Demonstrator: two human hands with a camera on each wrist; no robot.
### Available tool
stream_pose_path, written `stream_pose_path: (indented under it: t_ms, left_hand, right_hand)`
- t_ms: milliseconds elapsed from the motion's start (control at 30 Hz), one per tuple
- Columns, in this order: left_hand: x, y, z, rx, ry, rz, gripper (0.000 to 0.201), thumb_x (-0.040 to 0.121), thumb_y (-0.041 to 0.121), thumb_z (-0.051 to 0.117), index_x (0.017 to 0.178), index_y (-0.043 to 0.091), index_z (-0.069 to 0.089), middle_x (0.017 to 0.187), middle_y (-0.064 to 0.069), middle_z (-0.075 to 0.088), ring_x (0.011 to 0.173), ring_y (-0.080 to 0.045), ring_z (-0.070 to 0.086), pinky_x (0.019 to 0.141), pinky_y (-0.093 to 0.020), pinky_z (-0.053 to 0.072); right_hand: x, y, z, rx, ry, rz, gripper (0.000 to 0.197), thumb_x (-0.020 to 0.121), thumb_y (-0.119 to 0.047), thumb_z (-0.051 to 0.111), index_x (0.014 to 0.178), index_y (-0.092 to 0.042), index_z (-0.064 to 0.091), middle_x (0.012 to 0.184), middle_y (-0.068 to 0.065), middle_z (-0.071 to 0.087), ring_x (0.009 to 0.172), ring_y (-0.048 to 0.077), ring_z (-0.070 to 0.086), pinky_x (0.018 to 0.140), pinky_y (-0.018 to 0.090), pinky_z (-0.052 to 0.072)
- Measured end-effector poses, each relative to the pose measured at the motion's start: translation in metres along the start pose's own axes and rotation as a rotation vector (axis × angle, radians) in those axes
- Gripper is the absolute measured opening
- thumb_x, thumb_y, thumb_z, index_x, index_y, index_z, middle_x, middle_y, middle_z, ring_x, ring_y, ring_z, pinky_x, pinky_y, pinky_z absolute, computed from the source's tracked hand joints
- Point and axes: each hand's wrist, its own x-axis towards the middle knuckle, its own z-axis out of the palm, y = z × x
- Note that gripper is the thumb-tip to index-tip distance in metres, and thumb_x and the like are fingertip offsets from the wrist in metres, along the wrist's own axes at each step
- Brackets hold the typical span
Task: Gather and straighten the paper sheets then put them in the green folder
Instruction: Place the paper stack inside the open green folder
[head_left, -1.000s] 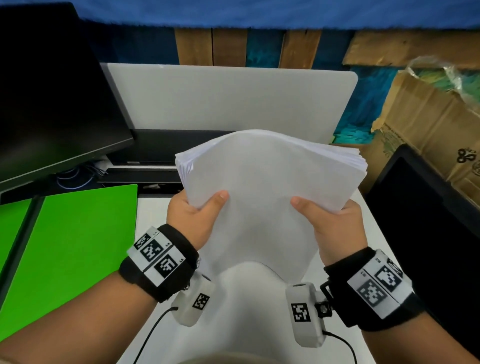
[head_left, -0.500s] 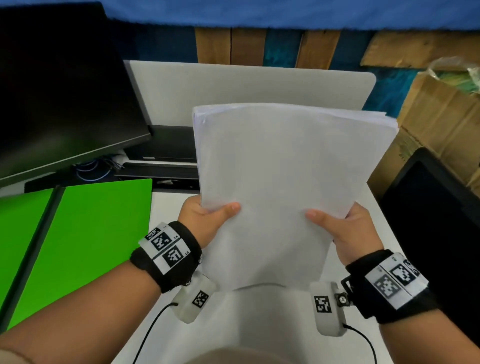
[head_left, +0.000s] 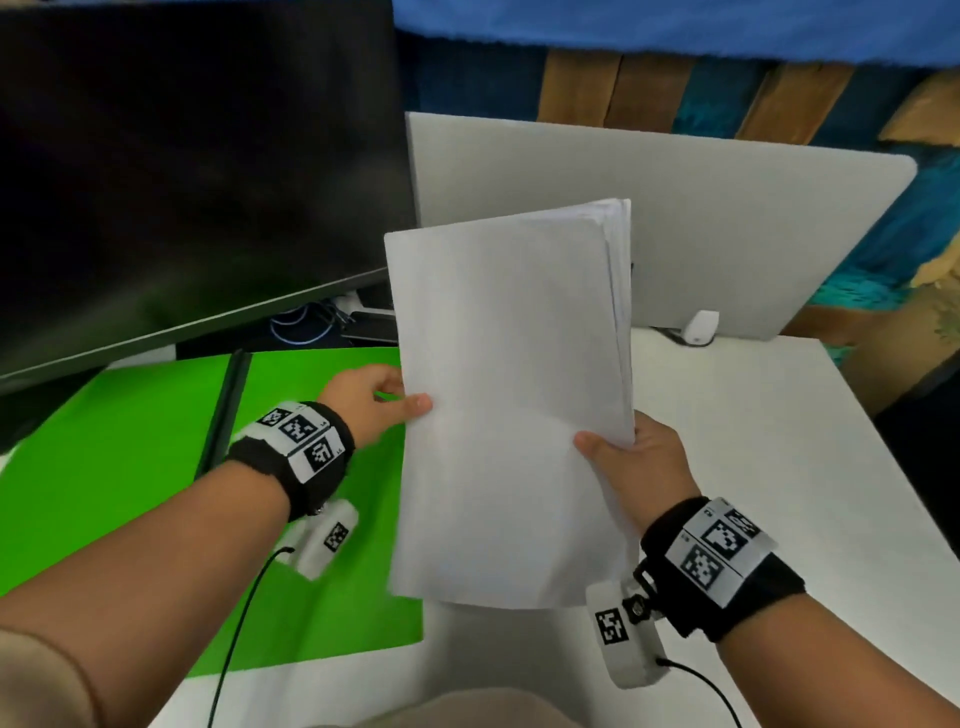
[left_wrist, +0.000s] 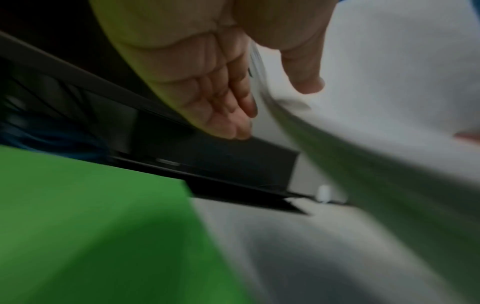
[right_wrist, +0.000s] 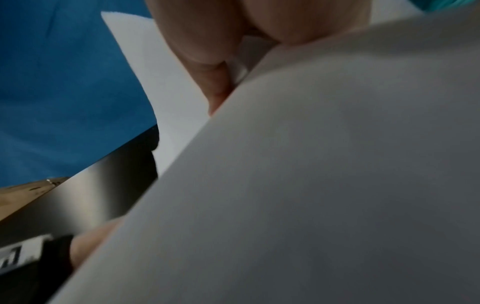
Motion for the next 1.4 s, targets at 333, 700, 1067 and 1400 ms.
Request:
stream_pose_path:
  t_ms: [333, 700, 1067, 1400]
  left_hand:
    - [0.034, -0.159, -0.111, 0.785, -0.135, -0.508, 0.021, 0.082, 0.025, 0.061, 0.082, 0.005, 0.067, 0.071, -0.007, 0.063, 0.070, -0.025, 0.063, 0.061, -0.028, 0.049]
    - [0.029, -0.079, -0.014, 0.589, -0.237, -0.190, 0.015, 0.080, 0.023, 0.060, 0.086, 0.011, 0.067, 0.092, -0.009, 0.070, 0.095, -0.027, 0.066, 0.079, -0.027, 0.049]
    - [0.024, 0.025, 0.169, 0.556, -0.409, -0.053, 0.022, 0.078, 0.029, 0.061, 0.084, 0.009, 0.066, 0.093, -0.009, 0.069, 0.094, -0.029, 0.065, 0.071, -0.028, 0.047]
    - [0.015, 0.070, 0.236, 0.600, -0.353, -0.077, 0.027, 0.083, 0.029, 0.055, 0.095, 0.007, 0.063, 0.087, -0.005, 0.054, 0.078, -0.023, 0.051, 0.066, -0.026, 0.040]
  right_hand:
    - [0.016, 0.002, 0.099, -0.102, -0.096, 0.095, 0.014, 0.082, -0.005, 0.065, 0.081, -0.019, 0.064, 0.078, 0.000, 0.067, 0.066, 0.014, 0.063, 0.051, 0.014, 0.050]
    - [0.019, 0.034, 0.067, -0.188, -0.027, 0.241, 0.012, 0.080, -0.004, 0.065, 0.088, -0.012, 0.064, 0.076, 0.001, 0.067, 0.064, 0.014, 0.063, 0.044, 0.014, 0.048]
    - [0.011, 0.078, -0.117, -0.147, 0.215, 0.402, 0.018, 0.079, 0.001, 0.068, 0.091, -0.011, 0.063, 0.077, 0.005, 0.067, 0.068, 0.021, 0.064, 0.056, 0.025, 0.048]
    - [0.021, 0.118, -0.205, -0.282, 0.142, 0.456, 0.022, 0.076, -0.008, 0.073, 0.096, -0.008, 0.065, 0.078, 0.007, 0.068, 0.074, 0.028, 0.065, 0.069, 0.032, 0.051]
